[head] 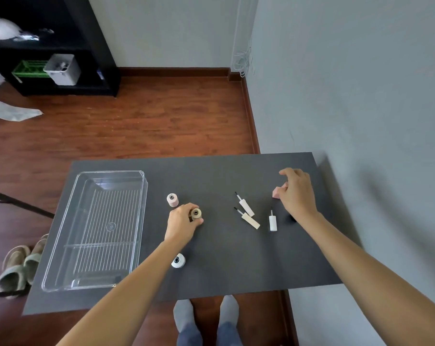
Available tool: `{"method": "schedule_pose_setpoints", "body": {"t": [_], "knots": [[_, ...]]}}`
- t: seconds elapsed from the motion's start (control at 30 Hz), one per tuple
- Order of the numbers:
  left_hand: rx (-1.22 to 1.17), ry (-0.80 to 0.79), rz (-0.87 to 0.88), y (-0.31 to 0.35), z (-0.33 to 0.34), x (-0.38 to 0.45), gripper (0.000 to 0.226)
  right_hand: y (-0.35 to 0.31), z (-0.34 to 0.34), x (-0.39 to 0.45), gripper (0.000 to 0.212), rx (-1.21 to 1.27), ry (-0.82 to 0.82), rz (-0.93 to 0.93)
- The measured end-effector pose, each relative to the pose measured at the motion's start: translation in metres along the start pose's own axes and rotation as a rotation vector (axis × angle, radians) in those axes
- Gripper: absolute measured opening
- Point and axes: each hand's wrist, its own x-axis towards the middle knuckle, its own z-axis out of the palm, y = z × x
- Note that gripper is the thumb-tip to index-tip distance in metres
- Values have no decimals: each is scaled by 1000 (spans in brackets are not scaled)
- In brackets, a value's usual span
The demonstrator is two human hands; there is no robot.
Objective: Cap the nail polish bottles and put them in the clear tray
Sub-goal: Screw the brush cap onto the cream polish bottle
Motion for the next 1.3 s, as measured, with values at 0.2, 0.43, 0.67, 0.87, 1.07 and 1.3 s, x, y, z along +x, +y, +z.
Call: {"method": "schedule_pose_setpoints", "body": {"t": [0.2, 0.43, 0.67, 0.87, 1.07, 1.3], "knots": [[-33, -3, 11, 0, 1, -2, 20, -4, 40, -42, 28, -206, -150, -85], [-54, 11, 26, 4, 0, -6, 15, -1, 69, -62, 34, -371, -224, -39], [-62, -9, 41, 16, -8, -9, 15, -6, 63, -70, 17, -255, -263, -54], [-85, -8, 124, 38, -24, -10, 13, -22, 28, -61, 17, 294, -333, 77], [-133, 29, 187, 77, -46, -12, 15, -56, -29, -39, 11, 525, -117, -30], [-321, 98, 283, 124, -72, -18, 20, -111, -94, -18, 5, 906, 16, -181]]}}
